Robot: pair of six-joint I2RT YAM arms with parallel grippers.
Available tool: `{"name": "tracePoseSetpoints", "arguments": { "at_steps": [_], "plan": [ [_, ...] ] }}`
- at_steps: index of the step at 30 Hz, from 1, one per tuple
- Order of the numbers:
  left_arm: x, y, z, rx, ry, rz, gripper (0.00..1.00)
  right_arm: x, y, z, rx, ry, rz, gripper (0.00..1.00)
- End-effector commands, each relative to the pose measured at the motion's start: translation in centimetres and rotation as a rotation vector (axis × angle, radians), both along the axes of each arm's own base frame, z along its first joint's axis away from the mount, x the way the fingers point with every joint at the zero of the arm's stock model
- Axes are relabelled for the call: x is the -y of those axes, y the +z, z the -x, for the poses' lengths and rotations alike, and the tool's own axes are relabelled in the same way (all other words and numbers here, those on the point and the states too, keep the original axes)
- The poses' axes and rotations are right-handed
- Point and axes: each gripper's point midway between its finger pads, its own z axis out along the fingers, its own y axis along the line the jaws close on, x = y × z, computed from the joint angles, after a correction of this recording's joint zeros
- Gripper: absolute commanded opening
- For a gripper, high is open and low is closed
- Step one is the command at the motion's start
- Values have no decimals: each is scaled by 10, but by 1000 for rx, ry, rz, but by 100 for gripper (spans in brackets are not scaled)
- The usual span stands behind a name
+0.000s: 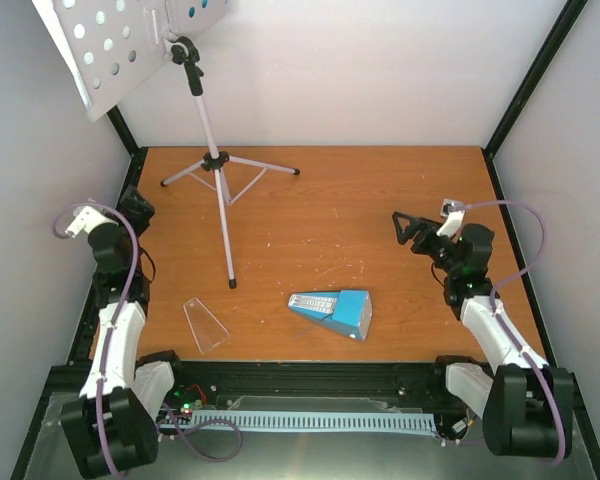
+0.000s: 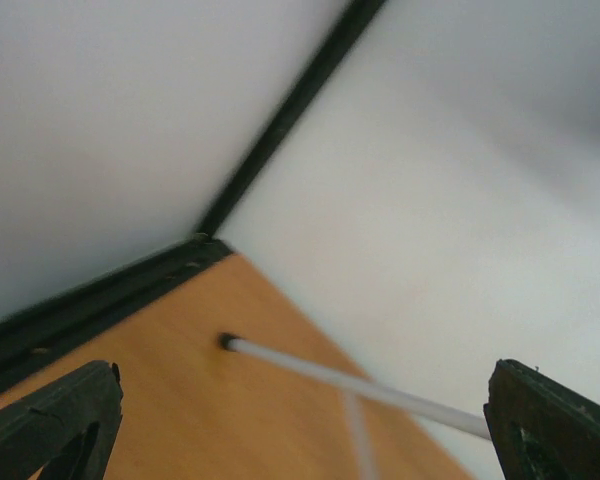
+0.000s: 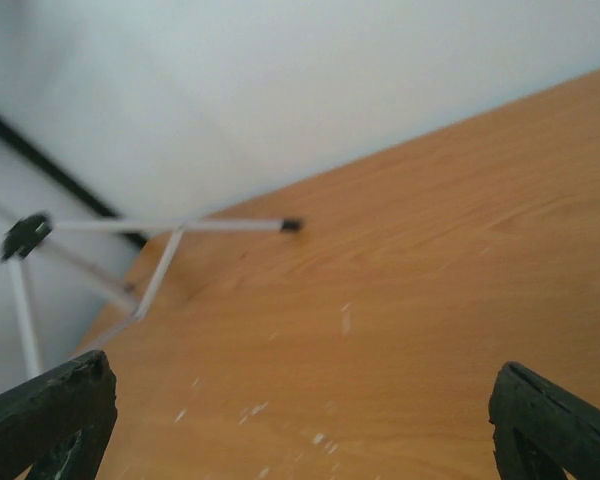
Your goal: Pack up the instrument practice props
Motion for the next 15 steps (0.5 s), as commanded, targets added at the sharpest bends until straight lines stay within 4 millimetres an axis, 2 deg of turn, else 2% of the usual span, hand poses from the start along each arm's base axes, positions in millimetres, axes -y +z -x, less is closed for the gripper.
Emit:
{"name": "tracePoseSetpoints", "arguments": {
  "at_steps": [1,2,4,8,11,15],
  "plan": [
    [56,38,-3,37,-313,167,99,-48,-6,15,-164,295,-97,100],
    [79,45,-4,25,-444,170,99,-55,-11,17,-199,331,-91,100],
    [104,65,-4,-9,-599,162,99,-68,-19,22,-261,386,-66,100],
    [138,60,-2,-170,-842,121,99,-94,-35,35,-345,460,-23,100],
    [135,42,-2,-255,-849,64,100,-110,-51,48,-411,521,10,100],
    [124,23,0,-260,-779,-18,100,-135,-69,70,-504,613,83,100]
  ]
}}
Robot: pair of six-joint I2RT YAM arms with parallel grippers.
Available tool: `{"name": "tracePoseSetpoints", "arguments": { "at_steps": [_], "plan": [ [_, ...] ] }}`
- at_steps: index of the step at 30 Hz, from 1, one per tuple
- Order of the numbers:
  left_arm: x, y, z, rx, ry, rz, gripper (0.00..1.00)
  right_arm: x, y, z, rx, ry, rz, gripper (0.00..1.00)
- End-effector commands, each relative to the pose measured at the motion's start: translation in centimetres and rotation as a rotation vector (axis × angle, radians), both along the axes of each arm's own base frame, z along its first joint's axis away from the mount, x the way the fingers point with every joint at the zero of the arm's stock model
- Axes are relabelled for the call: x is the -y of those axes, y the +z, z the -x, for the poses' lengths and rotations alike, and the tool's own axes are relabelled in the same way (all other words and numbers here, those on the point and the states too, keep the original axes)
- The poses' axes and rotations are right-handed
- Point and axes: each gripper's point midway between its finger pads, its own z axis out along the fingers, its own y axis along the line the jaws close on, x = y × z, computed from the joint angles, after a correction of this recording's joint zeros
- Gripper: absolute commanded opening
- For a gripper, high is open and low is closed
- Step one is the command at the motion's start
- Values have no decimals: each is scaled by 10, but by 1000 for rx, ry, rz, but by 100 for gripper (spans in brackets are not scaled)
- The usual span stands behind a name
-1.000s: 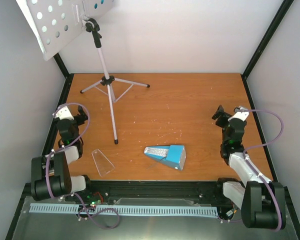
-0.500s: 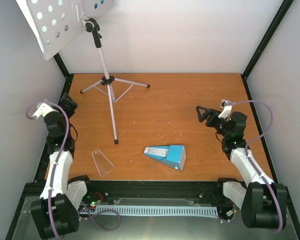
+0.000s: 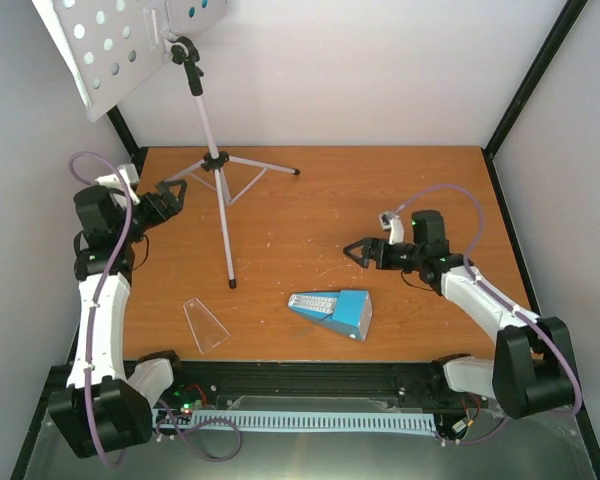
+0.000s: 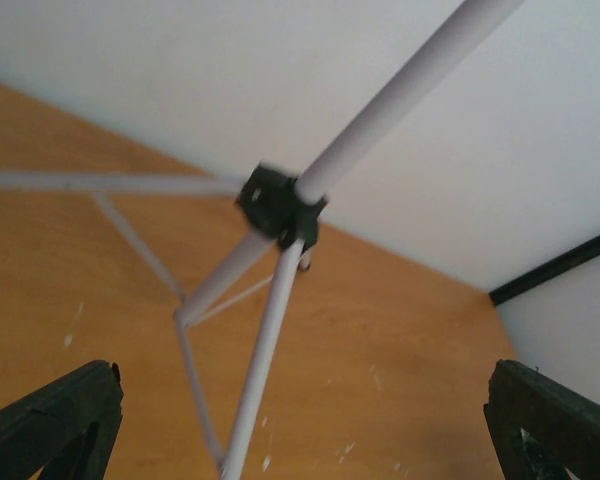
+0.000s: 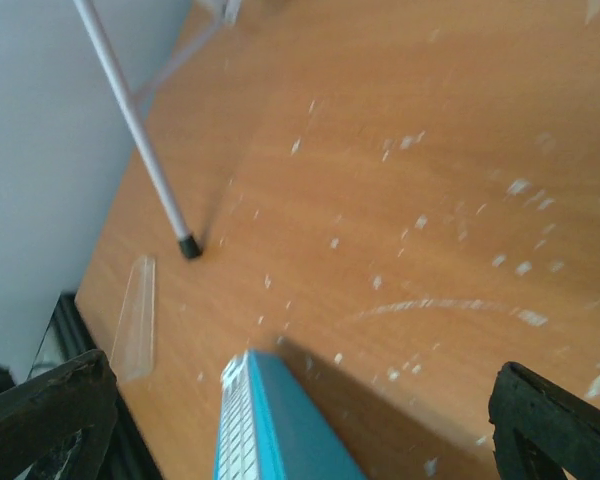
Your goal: Pack up the instrument practice props
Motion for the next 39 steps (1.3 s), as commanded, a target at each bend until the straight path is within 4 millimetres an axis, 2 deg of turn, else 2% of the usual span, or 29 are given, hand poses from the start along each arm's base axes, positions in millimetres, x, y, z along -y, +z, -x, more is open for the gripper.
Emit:
{"name": "tracePoseSetpoints", "arguments": {
  "at_steps": [1,5,11,13,17,19,24,30,39],
  "plan": [
    [3,-33,15,-48,-40,-107,99,-26,-18,29,-88,137,101,100],
    [-12,-28,12,-19,28,-213,100,-36,-26,33,-5,167,337,100],
    [-40,-21,16,53,180,-364,99,-60,-21,32,170,313,628,100],
    [-40,-23,19,64,181,-384,99,-77,-26,42,209,418,693,100],
    [-36,-21,26,90,169,-395,100,-120,-40,71,223,630,696,96],
    [-38,-22,28,89,185,-405,99,-133,-52,77,239,677,753,96],
    [-41,-24,31,84,202,-407,99,-150,-74,75,235,724,878,94],
    [-37,-24,30,90,183,-399,99,-159,-101,87,213,812,978,92],
    [-35,-23,31,95,173,-394,99,-151,-129,89,154,860,1076,84]
  ]
}}
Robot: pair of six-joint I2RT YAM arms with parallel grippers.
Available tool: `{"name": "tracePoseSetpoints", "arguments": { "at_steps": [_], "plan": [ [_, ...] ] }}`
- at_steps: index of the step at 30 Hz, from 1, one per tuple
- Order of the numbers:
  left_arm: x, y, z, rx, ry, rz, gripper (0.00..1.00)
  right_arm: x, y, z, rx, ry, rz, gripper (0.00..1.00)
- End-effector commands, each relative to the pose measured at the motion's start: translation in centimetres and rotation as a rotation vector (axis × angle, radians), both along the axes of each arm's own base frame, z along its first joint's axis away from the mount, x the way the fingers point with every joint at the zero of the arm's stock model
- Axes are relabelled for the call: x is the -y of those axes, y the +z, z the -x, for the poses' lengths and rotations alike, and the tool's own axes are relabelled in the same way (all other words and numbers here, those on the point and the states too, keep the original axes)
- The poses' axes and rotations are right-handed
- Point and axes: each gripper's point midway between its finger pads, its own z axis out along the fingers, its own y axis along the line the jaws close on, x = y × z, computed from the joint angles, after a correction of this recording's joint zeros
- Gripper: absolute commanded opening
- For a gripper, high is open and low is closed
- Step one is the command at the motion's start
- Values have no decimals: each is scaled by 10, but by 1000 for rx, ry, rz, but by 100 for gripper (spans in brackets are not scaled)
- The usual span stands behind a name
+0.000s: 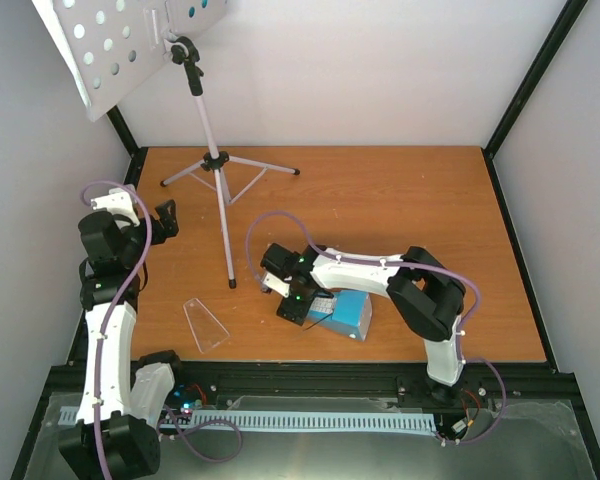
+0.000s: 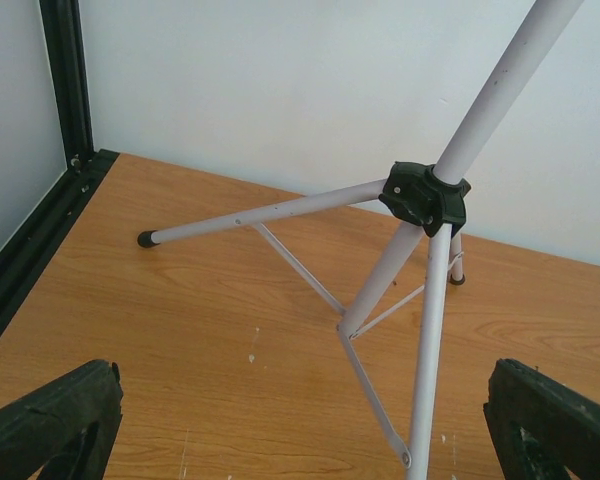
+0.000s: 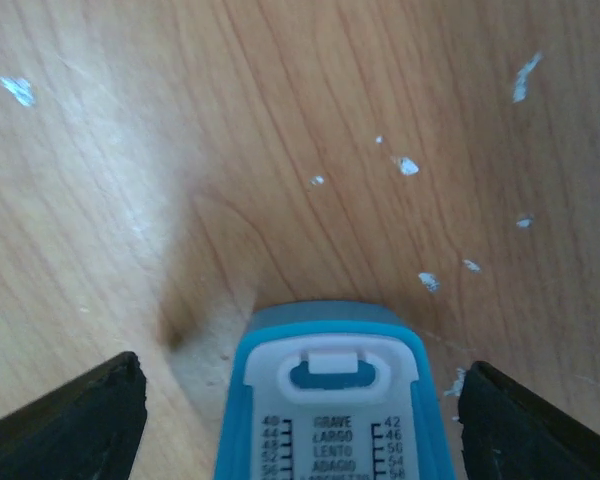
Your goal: Pack up the instrument practice props
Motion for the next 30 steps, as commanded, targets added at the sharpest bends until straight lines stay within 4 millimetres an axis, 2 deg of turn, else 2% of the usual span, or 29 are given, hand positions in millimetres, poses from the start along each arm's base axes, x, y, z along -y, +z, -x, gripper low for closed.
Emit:
{"name": "tracePoseSetpoints", "arguments": {
  "at_steps": [1,7,10,13,18,20,23,26,30],
  "plan": [
    [3,12,1,46,-21,-28,100,8,-7,-6,31,15,82,80],
    [2,10,0,38,-18,-25,99,13,-10,-17,86,10,120,61],
    [2,9,0,36,-15,-26,99,9,-5,-24,114,-16,103,57],
    [2,9,0,34,-14,-22,99,4,4,-42,150,-78,69,54],
    [1,8,0,33,-11,-22,100,9,13,-85,196,-275,38,49],
    [0,8,0,31,-6,-21,100,12,24,-104,250,-351,23,49],
    [0,7,0,27,-7,-19,100,16,53,-131,359,-441,-21,49],
    [0,6,-1,27,-7,-17,100,22,84,-152,462,-524,-75,50],
    [0,6,-1,25,-5,-15,100,41,116,-172,585,-641,-125,49]
  ]
}}
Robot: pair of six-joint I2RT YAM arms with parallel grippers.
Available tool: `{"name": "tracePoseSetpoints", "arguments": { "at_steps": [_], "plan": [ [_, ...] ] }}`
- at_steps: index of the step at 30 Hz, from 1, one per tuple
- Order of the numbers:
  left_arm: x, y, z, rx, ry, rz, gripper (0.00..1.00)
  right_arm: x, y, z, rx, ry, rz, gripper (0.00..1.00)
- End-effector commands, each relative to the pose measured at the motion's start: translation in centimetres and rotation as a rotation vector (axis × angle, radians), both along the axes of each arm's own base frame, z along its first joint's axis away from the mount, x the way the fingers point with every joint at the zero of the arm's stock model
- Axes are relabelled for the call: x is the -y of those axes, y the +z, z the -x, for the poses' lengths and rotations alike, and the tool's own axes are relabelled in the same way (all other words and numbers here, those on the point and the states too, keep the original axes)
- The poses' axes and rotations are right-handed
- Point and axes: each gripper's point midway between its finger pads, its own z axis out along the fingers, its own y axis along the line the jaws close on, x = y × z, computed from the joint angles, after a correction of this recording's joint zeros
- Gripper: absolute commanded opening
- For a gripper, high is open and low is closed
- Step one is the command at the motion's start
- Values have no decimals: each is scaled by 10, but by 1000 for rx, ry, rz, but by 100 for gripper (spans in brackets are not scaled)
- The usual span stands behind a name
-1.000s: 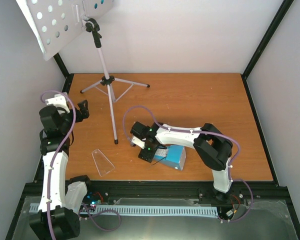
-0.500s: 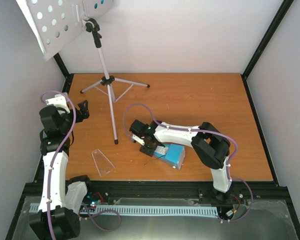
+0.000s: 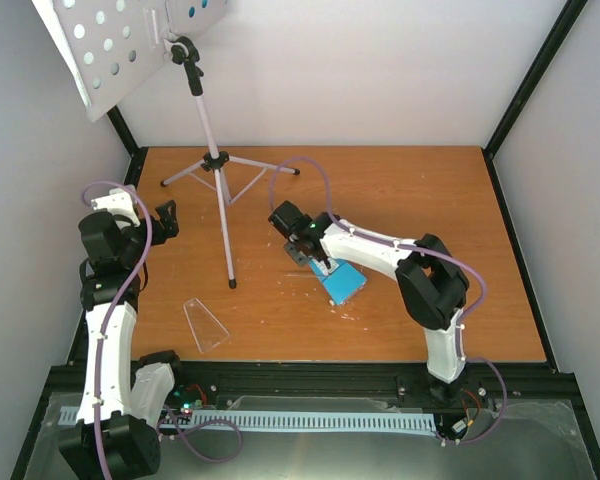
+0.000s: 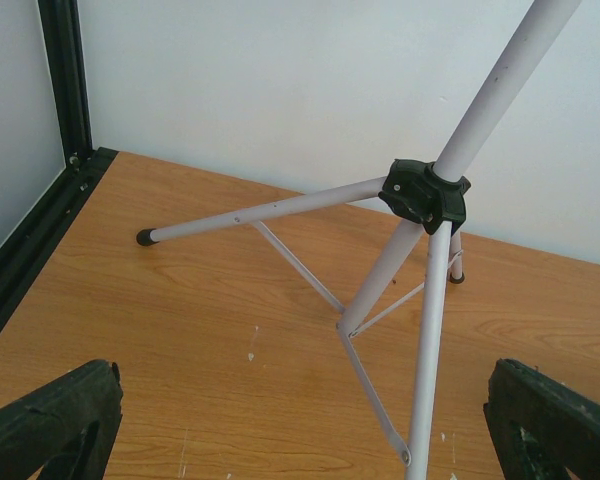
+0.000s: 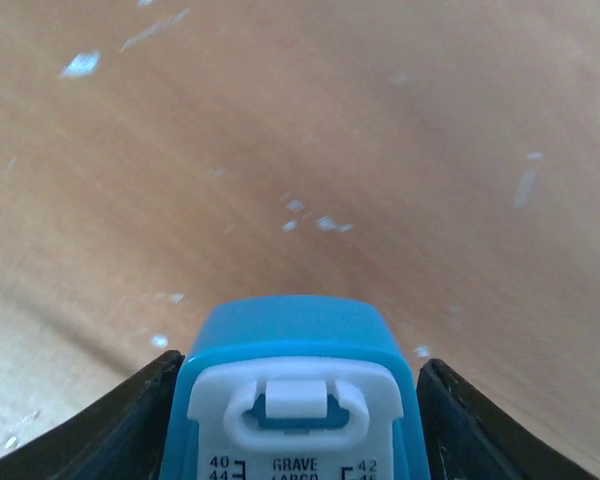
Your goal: Pack up the instrument practice props
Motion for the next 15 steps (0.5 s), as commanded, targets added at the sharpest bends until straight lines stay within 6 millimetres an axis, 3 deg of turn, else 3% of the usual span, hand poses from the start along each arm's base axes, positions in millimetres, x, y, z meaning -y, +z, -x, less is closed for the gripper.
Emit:
{"name": "tracePoseSetpoints", "arguments": {
  "at_steps": [1,8,15],
  "plan": [
    [-1,7,-1,25,0,-18,99,14,74,-34,262,-156,-109,49],
    [0,6,-2,21,-7,-10,99,21,122,-42,430,-233,-272,50],
    [1,6,-2,22,-10,-7,100,27,125,-46,510,-290,-333,49]
  ]
}}
